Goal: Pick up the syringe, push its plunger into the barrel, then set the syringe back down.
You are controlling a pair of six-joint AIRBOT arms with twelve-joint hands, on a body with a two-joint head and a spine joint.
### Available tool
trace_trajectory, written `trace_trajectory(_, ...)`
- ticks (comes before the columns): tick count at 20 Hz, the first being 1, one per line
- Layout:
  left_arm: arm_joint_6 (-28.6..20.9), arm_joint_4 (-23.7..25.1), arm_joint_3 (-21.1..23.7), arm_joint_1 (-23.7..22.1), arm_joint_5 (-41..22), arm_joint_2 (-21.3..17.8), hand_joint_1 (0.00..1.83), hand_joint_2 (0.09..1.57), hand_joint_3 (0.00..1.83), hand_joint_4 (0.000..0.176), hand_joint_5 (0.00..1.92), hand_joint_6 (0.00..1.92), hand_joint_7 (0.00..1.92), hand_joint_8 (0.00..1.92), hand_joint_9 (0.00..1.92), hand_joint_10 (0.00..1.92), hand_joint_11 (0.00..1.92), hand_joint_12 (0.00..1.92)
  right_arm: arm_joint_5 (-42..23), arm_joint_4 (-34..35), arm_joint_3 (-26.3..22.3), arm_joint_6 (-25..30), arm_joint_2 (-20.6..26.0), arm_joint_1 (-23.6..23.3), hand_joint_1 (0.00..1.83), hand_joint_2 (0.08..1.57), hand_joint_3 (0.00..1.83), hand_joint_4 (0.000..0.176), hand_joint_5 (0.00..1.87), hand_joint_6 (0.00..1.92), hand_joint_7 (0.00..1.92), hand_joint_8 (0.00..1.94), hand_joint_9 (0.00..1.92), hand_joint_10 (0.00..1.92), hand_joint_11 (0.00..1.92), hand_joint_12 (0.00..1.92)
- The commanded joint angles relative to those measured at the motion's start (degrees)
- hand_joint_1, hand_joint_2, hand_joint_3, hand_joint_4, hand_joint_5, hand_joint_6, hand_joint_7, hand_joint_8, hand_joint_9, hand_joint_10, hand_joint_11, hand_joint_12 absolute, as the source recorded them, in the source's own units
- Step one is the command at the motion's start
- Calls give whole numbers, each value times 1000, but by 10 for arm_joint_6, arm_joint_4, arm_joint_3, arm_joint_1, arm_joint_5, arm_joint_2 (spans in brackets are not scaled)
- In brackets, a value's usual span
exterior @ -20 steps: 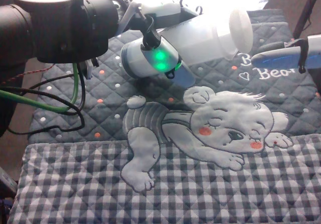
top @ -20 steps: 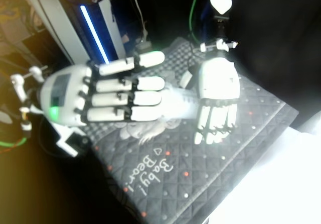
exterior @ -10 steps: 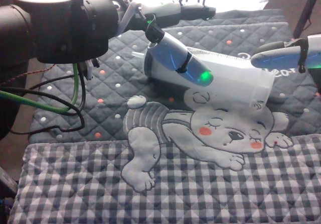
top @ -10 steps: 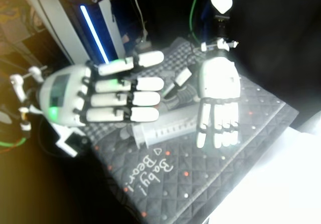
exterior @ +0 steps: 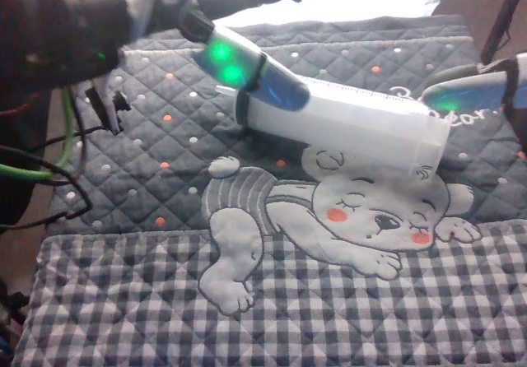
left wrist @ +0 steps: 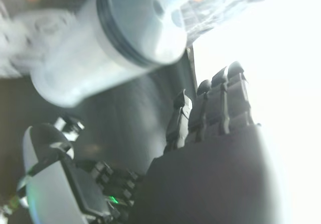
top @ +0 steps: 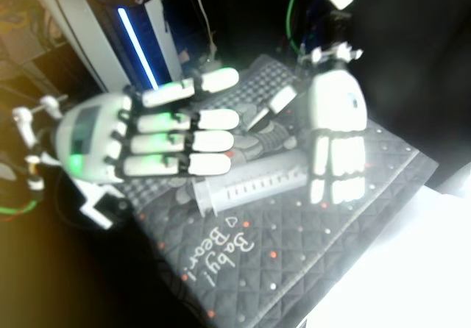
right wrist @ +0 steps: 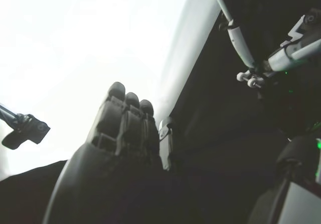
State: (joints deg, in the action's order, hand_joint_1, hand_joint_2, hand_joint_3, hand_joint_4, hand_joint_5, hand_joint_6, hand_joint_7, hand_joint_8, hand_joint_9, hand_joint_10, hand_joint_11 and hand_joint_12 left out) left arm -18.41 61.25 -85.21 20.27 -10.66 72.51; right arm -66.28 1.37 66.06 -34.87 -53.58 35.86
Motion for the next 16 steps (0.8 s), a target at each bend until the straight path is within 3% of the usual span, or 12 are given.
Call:
trace_trajectory(1, -3, -34, 6, -6, -41, -10, 674, 667, 12, 141, 0, 0, 0, 0, 0, 0, 0, 0, -75, 13, -2, 0, 6, -7, 658, 649, 3, 176, 0, 0, 0, 0, 0, 0, 0, 227)
trace_trajectory(2, -3, -73, 20, -7, -47, -25, 654, 666, 10, 146, 0, 0, 0, 0, 0, 0, 0, 0, -76, 13, -2, 0, 6, -6, 658, 643, 0, 176, 0, 0, 0, 0, 0, 0, 0, 196)
trace_trajectory(4, -3, -132, 40, -8, -56, -46, 640, 667, 8, 174, 0, 0, 0, 0, 0, 0, 0, 0, -78, 14, -2, 0, 6, -5, 677, 637, 0, 176, 0, 0, 0, 0, 0, 0, 0, 162)
trace_trajectory(6, -3, -181, 65, -9, -76, -71, 672, 671, 8, 176, 0, 0, 0, 0, 0, 0, 0, 0, -82, 18, -6, 0, 8, 4, 648, 632, 0, 176, 0, 0, 0, 0, 0, 0, 0, 71)
trace_trajectory(7, -3, -199, 77, -9, -90, -85, 604, 670, 6, 159, 0, 0, 0, 0, 0, 0, 0, 0, -86, 20, -8, 0, 10, 8, 635, 664, 5, 170, 0, 0, 0, 0, 0, 0, 0, 30)
trace_trajectory(8, -3, -222, 88, -10, -99, -97, 617, 670, 5, 146, 0, 0, 0, 0, 0, 0, 0, 0, -90, 22, -9, 0, 11, 12, 663, 686, 12, 175, 0, 0, 0, 0, 0, 0, 0, 20)
trace_trajectory(9, -3, -227, 98, -11, -108, -110, 626, 667, 3, 145, 0, 0, 0, 0, 0, 0, 0, 0, -93, 24, -10, 0, 12, 16, 652, 681, 7, 166, 0, 0, 0, 0, 0, 0, 18, 27)
trace_trajectory(10, -3, -228, 110, -16, -116, -125, 650, 678, 7, 147, 0, 0, 0, 0, 0, 0, 0, 0, -96, 25, -11, 0, 13, 18, 645, 683, 4, 174, 0, 0, 0, 0, 0, 0, 3, 5)
trace_trajectory(12, -3, -234, 131, -23, -129, -148, 617, 703, 14, 83, 0, 0, 0, 0, 0, 0, 0, 0, -101, 26, -14, 0, 15, 21, 645, 687, 4, 176, 0, 0, 0, 0, 0, 0, 16, 7)
trace_trajectory(13, -3, -245, 145, -25, -140, -163, 618, 691, 7, 62, 0, 0, 0, 0, 0, 0, 0, 0, -106, 27, -16, 0, 16, 24, 648, 668, 0, 176, 0, 0, 0, 0, 0, 0, 18, 8)
trace_trajectory(15, -3, -274, 169, -25, -159, -189, 622, 692, 5, 65, 0, 0, 0, 0, 0, 0, 0, 0, -119, 31, -20, 0, 18, 32, 677, 672, 0, 176, 0, 0, 0, 0, 0, 0, 11, 5)
trace_trajectory(16, -3, -280, 181, -25, -173, -201, 577, 719, 15, 34, 0, 0, 0, 0, 0, 0, 0, 0, -126, 33, -22, 0, 20, 35, 680, 687, 4, 176, 0, 0, 0, 0, 0, 0, 1, 0)
